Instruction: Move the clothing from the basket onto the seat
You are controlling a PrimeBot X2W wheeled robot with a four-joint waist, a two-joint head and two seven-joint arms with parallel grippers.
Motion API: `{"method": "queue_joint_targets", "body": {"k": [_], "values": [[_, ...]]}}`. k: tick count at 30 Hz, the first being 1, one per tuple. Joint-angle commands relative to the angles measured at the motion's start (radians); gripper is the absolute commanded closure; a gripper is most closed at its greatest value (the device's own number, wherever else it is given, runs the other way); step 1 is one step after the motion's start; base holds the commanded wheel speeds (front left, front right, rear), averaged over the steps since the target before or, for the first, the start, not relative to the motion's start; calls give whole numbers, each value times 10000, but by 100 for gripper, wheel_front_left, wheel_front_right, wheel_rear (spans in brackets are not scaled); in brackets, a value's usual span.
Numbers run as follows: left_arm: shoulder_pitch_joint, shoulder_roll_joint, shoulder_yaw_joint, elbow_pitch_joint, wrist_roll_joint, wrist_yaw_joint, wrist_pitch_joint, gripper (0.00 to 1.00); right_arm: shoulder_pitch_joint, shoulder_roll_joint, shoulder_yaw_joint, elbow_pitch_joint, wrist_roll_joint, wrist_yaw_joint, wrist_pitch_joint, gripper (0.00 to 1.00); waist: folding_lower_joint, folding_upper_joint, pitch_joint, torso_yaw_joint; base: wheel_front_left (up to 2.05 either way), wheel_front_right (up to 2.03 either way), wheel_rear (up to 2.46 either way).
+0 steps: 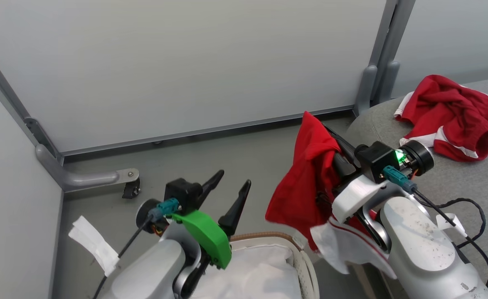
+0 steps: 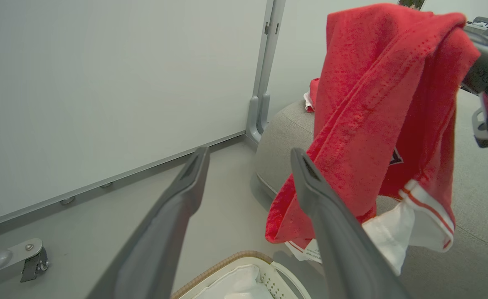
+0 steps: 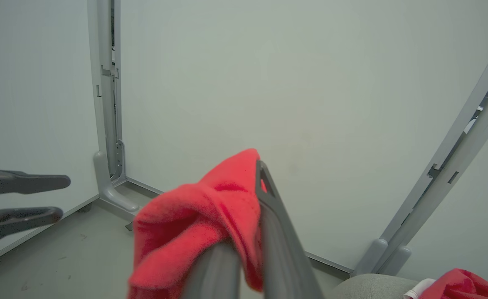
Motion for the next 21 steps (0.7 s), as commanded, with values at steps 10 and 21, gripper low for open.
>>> {"method": "queue_joint_targets", "body": {"k": [10, 21], "values": [[1429, -605, 1041, -92, 1019, -254, -20, 0, 257, -235, -403, -167, -186, -12, -5, 100, 0, 0, 73, -40, 0, 0, 0], [1736, -906, 1847, -450, 2148, -343, -17, 0, -157, -368, -785, -291, -369, -11, -5, 100, 0, 0, 239, -511, 0, 0, 0]]}}
